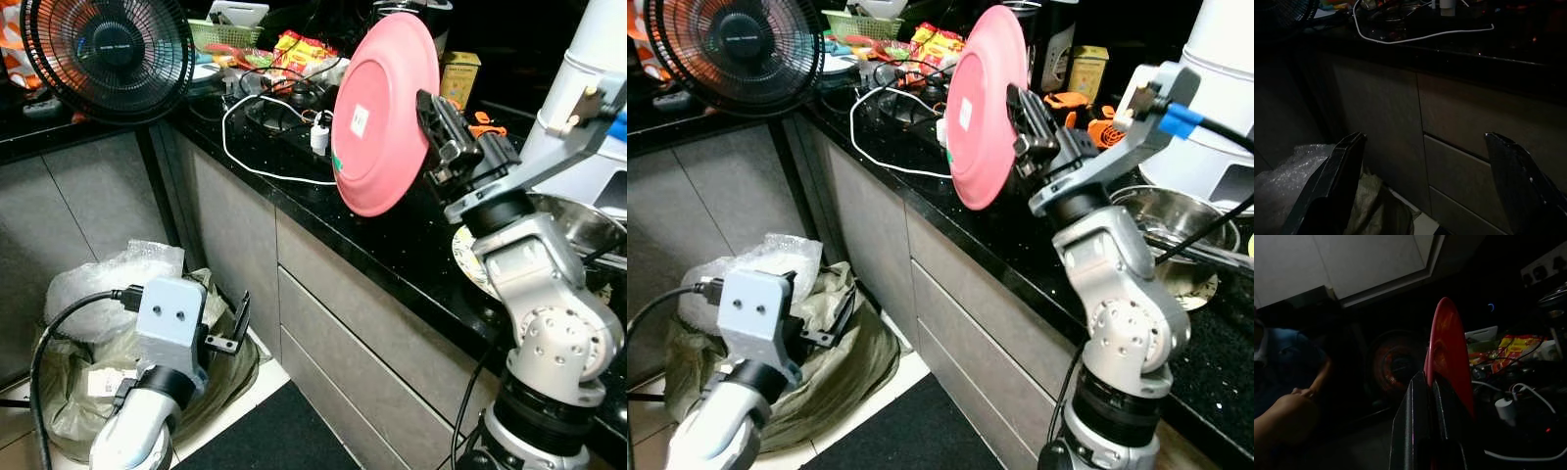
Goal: Kitchen organization
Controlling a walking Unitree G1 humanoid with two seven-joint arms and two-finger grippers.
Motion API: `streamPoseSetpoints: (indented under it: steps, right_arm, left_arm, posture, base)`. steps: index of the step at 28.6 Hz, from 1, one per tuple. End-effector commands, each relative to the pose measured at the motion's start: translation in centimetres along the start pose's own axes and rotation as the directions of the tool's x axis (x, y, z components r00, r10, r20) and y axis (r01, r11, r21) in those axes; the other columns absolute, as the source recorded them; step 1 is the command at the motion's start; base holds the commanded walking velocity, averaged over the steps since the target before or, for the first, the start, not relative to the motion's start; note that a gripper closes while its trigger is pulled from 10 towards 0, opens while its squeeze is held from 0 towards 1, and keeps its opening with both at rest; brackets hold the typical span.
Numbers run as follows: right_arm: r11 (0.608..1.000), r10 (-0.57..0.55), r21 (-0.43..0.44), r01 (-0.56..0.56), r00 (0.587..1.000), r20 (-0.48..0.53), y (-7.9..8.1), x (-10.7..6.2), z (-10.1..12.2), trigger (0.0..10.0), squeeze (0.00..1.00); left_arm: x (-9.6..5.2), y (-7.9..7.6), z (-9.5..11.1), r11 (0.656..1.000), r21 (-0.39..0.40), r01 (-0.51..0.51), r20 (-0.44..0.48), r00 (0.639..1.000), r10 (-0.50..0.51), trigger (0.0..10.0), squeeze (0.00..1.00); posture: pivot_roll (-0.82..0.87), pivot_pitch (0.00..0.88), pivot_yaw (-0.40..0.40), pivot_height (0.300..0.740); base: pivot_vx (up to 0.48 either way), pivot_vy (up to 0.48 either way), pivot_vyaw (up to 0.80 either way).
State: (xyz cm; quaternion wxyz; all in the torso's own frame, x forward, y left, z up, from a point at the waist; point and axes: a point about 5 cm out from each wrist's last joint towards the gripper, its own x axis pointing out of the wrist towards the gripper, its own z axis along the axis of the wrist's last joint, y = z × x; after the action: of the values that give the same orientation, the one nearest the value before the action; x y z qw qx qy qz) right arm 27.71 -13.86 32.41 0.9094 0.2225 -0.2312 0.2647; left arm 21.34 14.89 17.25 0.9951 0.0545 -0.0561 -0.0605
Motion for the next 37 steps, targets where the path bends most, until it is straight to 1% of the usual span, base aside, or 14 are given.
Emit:
streamPoseSetpoints:
  steps: [1, 8, 12, 13, 14, 15, 16, 20, 23, 27, 30, 31, 32, 37]
  right_arm:
    - [1.0, 0.016, -0.004, -0.016, 1.0, 0.009, 0.3, -0.1, 0.1, 10.0, 0.0]
    - [0.999, 0.009, -0.037, -0.01, 1.0, -0.018, 0.2, -0.2, -0.5, 10.0, 0.0]
    - [0.984, -0.087, -0.167, 0.067, 0.99, -0.115, -1.3, -0.8, -2.2, 10.0, 0.0]
    - [0.984, -0.087, -0.167, 0.067, 0.99, -0.115, -1.3, -0.8, -2.2, 10.0, 0.0]
    - [0.967, -0.146, -0.231, 0.11, 0.978, -0.146, -2.1, -1.1, -2.9, 10.0, 0.0]
    - [0.967, -0.146, -0.231, 0.11, 0.978, -0.146, -2.1, -1.1, -2.9, 10.0, 0.0]
    - [0.944, -0.201, -0.297, 0.146, 0.966, -0.164, -2.9, -1.4, -3.3, 10.0, 0.0]
    - [0.927, -0.251, -0.326, 0.185, 0.953, -0.171, -3.7, -1.7, -3.6, 10.0, 0.0]
    - [0.886, -0.309, -0.408, 0.219, 0.936, -0.168, -4.5, -2.1, -3.7, 10.0, 0.0]
    - [0.884, -0.321, -0.405, 0.235, 0.934, -0.158, -4.8, -2.2, -3.8, 10.0, 0.0]
    - [0.914, -0.304, -0.321, 0.249, 0.943, -0.133, -4.6, -2.1, -3.7, 10.0, 0.0]
    - [0.937, -0.27, -0.261, 0.233, 0.956, -0.118, -4.3, -2.0, -3.5, 10.0, 0.0]
    - [0.937, -0.27, -0.261, 0.233, 0.956, -0.118, -4.3, -2.0, -3.5, 10.0, 0.0]
    - [0.967, -0.208, -0.17, 0.189, 0.973, -0.103, -3.5, -1.8, -3.5, 10.0, 0.0]
  left_arm:
    - [0.1, 0.0, -0.3, 1.0, 0.002, 0.006, -0.02, 1.0, -0.006, 10.0, 0.0]
    - [0.1, 0.0, -0.3, 1.0, 0.001, 0.007, -0.021, 1.0, -0.007, 10.0, 0.0]
    - [0.1, -0.1, -0.3, 1.0, -0.001, 0.01, -0.022, 1.0, -0.01, 10.0, 0.0]
    - [0.1, -0.1, -0.3, 1.0, -0.001, 0.01, -0.022, 1.0, -0.01, 10.0, 0.0]
    - [0.1, -0.1, -0.3, 1.0, -0.001, 0.011, -0.022, 1.0, -0.011, 10.0, 0.0]
    - [0.1, -0.1, -0.3, 1.0, -0.001, 0.011, -0.022, 1.0, -0.011, 10.0, 0.0]
    - [0.1, -0.1, -0.3, 1.0, -0.002, 0.012, -0.022, 1.0, -0.012, 10.0, 0.0]
    - [0.1, -0.1, -0.3, 1.0, -0.003, 0.013, -0.022, 1.0, -0.013, 10.0, 0.0]
    - [0.1, -0.1, -0.4, 1.0, -0.004, 0.015, -0.023, 1.0, -0.015, 10.0, 0.0]
    - [0.1, -0.1, -0.3, 1.0, -0.006, 0.017, -0.022, 1.0, -0.017, 10.0, 0.0]
    - [0.1, -0.1, -0.3, 1.0, -0.006, 0.017, -0.02, 1.0, -0.017, 10.0, 0.0]
    - [0.1, -0.1, -0.3, 1.0, -0.008, 0.019, -0.019, 1.0, -0.019, 10.0, 0.0]
    - [0.1, -0.1, -0.3, 1.0, -0.008, 0.019, -0.019, 1.0, -0.019, 10.0, 0.0]
    - [0.1, -0.1, -0.3, 1.0, -0.017, 0.025, -0.017, 1.0, -0.025, 10.0, 0.0]
  posture:
    - [0.07, 0.0, -0.032, 0.74]
    - [0.07, 0.0, -0.032, 0.74]
    - [0.07, 0.0, -0.031, 0.74]
    - [0.07, 0.0, -0.031, 0.74]
    - [0.07, 0.0, -0.031, 0.74]
    - [0.07, 0.0, -0.031, 0.74]
    - [0.07, 0.0, -0.032, 0.74]
    - [0.07, 0.0, -0.032, 0.74]
    - [0.07, 0.0, -0.032, 0.74]
    - [0.07, 0.0, -0.031, 0.74]
    - [0.07, 0.0, -0.028, 0.74]
    - [0.07, 0.0, -0.028, 0.74]
    - [0.07, 0.0, -0.028, 0.74]
    - [0.07, 0.0, -0.028, 0.74]
  base:
    - [-0.277, 0.0, 0.0]
    - [-0.28, 0.0, 0.0]
    - [-0.278, 0.0, 0.0]
    - [-0.277, 0.0, 0.0]
    - [-0.281, 0.0, 0.0]
    - [-0.281, 0.0, 0.0]
    - [-0.277, 0.0, 0.0]
    - [-0.272, 0.0, 0.0]
    - [-0.269, 0.0, 0.0]
    - [-0.127, 0.0, 0.0]
    - [0.0, 0.0, 0.0]
    - [0.0, 0.0, 0.0]
    - [0.0, 0.0, 0.0]
    - [0.0, 0.0, 0.0]
